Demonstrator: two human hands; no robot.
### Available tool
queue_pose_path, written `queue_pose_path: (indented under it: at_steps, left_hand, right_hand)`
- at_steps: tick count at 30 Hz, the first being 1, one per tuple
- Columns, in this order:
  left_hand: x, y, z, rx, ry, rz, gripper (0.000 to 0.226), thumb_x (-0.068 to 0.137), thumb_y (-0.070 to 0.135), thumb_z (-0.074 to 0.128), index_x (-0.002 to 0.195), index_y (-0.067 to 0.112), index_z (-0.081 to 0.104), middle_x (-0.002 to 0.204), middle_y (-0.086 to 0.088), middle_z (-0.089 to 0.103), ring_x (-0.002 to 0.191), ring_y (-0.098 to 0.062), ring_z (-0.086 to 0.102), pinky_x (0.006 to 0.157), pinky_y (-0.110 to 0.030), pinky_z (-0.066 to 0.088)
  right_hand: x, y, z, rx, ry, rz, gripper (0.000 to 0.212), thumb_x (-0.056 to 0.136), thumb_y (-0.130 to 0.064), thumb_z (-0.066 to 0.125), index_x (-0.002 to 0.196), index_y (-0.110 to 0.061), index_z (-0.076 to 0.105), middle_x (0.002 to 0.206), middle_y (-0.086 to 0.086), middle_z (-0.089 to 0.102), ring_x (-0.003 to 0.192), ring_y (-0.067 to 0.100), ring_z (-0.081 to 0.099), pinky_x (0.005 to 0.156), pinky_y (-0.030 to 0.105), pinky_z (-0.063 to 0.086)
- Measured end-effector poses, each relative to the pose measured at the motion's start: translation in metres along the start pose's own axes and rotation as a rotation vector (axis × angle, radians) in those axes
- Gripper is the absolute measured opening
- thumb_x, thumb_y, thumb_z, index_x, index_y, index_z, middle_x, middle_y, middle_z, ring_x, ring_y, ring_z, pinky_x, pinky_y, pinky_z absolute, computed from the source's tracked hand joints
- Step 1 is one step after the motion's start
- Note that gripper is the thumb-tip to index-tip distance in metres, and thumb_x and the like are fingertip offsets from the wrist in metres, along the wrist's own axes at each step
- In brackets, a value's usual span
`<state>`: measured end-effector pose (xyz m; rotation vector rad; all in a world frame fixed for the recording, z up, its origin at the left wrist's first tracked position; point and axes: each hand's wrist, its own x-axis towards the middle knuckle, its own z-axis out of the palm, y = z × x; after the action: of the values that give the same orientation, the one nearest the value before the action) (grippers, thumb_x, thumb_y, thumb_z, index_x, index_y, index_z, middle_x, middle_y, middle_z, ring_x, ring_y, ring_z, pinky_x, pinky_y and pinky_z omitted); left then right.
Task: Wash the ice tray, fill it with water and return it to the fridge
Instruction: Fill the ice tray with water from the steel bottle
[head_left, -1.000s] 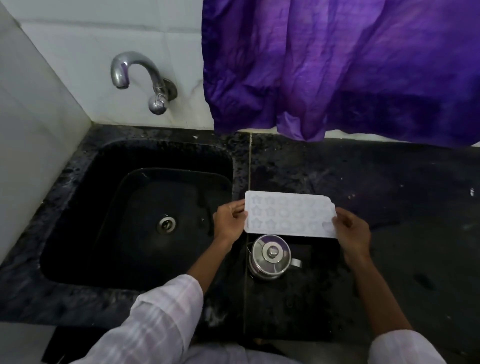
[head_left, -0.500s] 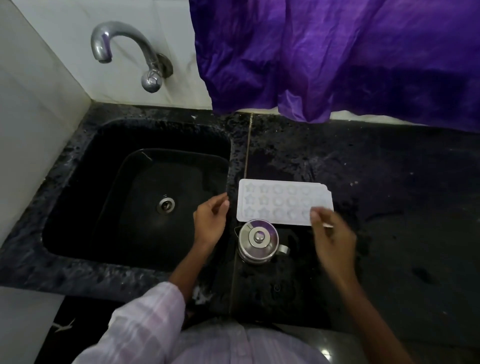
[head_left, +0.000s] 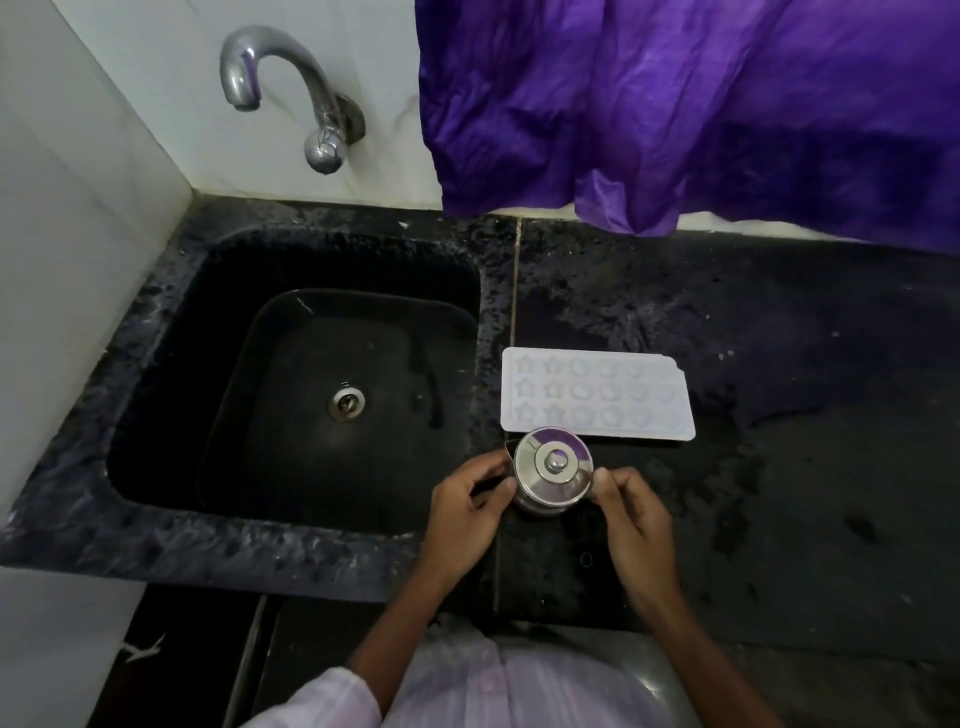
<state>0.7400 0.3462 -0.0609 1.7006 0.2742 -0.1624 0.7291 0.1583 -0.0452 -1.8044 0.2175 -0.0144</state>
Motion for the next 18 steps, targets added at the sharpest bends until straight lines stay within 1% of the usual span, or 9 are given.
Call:
queue_pose_path:
  at_steps: [2, 3, 4, 6, 8, 10, 13, 16, 18]
  left_hand:
    - [0.002, 0.000, -0.001, -0.018, -0.003, -0.009, 0.031, 0.092, 0.008, 0.069, 0.122, 0.011, 0.070, 0.119, 0.003, 0.073, 0.109, -0.002, 0.067, 0.099, -0.024, 0.053]
    - [0.003, 0.000, -0.001, -0.027, -0.006, -0.021, 0.031, 0.093, 0.010, 0.068, 0.123, 0.012, 0.070, 0.119, 0.005, 0.072, 0.110, -0.001, 0.067, 0.101, -0.026, 0.052]
    - [0.003, 0.000, -0.002, -0.041, -0.012, -0.028, 0.030, 0.094, 0.012, 0.067, 0.124, 0.013, 0.070, 0.119, 0.006, 0.073, 0.111, -0.001, 0.066, 0.103, -0.028, 0.051]
    - [0.005, 0.000, -0.003, -0.076, -0.032, -0.037, 0.029, 0.096, 0.016, 0.065, 0.125, 0.014, 0.070, 0.119, 0.006, 0.073, 0.113, -0.005, 0.067, 0.105, -0.035, 0.051]
    - [0.005, 0.001, -0.003, -0.117, -0.053, -0.049, 0.029, 0.096, 0.022, 0.063, 0.123, 0.018, 0.071, 0.117, 0.006, 0.074, 0.113, -0.011, 0.067, 0.104, -0.042, 0.051]
    - [0.005, 0.001, -0.003, -0.158, -0.074, -0.071, 0.027, 0.097, 0.021, 0.062, 0.122, 0.019, 0.072, 0.115, 0.005, 0.075, 0.111, -0.015, 0.069, 0.103, -0.045, 0.052]
    - [0.006, 0.004, 0.000, -0.198, -0.118, -0.084, 0.025, 0.098, 0.016, 0.061, 0.121, 0.018, 0.072, 0.113, 0.005, 0.076, 0.108, -0.014, 0.069, 0.101, -0.043, 0.054]
    - [0.007, 0.012, 0.005, -0.245, -0.198, -0.091, 0.024, 0.099, 0.013, 0.059, 0.120, 0.020, 0.070, 0.114, 0.004, 0.074, 0.106, -0.011, 0.070, 0.093, -0.033, 0.058]
    - [0.010, 0.017, 0.008, -0.306, -0.235, -0.110, 0.025, 0.100, 0.012, 0.057, 0.120, 0.022, 0.069, 0.116, 0.001, 0.073, 0.106, -0.012, 0.069, 0.087, -0.027, 0.058]
  right_hand:
    - [-0.001, -0.006, 0.008, -0.018, 0.037, -0.002, 0.046, 0.094, -0.050, 0.049, 0.075, -0.008, 0.050, 0.072, 0.013, 0.052, 0.067, 0.011, 0.047, 0.063, 0.035, 0.041]
    - [-0.002, -0.007, 0.012, -0.025, 0.050, 0.001, 0.049, 0.093, -0.052, 0.047, 0.075, -0.007, 0.047, 0.071, 0.013, 0.049, 0.066, 0.011, 0.045, 0.062, 0.034, 0.041]
    - [-0.005, -0.009, 0.015, -0.029, 0.059, 0.003, 0.050, 0.093, -0.053, 0.046, 0.075, -0.007, 0.046, 0.069, 0.010, 0.047, 0.065, 0.010, 0.044, 0.061, 0.033, 0.040]
    - [-0.009, -0.013, 0.022, -0.018, 0.077, 0.010, 0.049, 0.094, -0.053, 0.044, 0.077, -0.007, 0.045, 0.068, 0.006, 0.046, 0.065, 0.009, 0.044, 0.060, 0.031, 0.040]
    - [-0.013, -0.017, 0.027, -0.017, 0.095, 0.017, 0.046, 0.097, -0.048, 0.045, 0.078, -0.006, 0.045, 0.068, 0.004, 0.045, 0.064, 0.010, 0.043, 0.059, 0.030, 0.040]
    - [-0.016, -0.022, 0.030, -0.047, 0.102, 0.015, 0.039, 0.100, -0.039, 0.049, 0.076, -0.009, 0.042, 0.066, -0.004, 0.042, 0.061, 0.009, 0.039, 0.056, 0.029, 0.037]
    - [-0.018, -0.033, 0.025, -0.061, 0.117, 0.005, 0.031, 0.097, -0.029, 0.054, 0.074, -0.015, 0.039, 0.063, -0.011, 0.038, 0.058, 0.007, 0.035, 0.053, 0.024, 0.035]
    - [-0.014, -0.042, 0.014, -0.103, 0.159, -0.012, 0.031, 0.094, -0.034, 0.054, 0.074, -0.014, 0.041, 0.060, -0.013, 0.040, 0.056, 0.002, 0.035, 0.052, 0.019, 0.034]
    - [-0.008, -0.049, 0.006, -0.133, 0.165, -0.020, 0.033, 0.092, -0.038, 0.054, 0.074, -0.013, 0.042, 0.060, -0.014, 0.042, 0.057, 0.001, 0.036, 0.052, 0.020, 0.034]
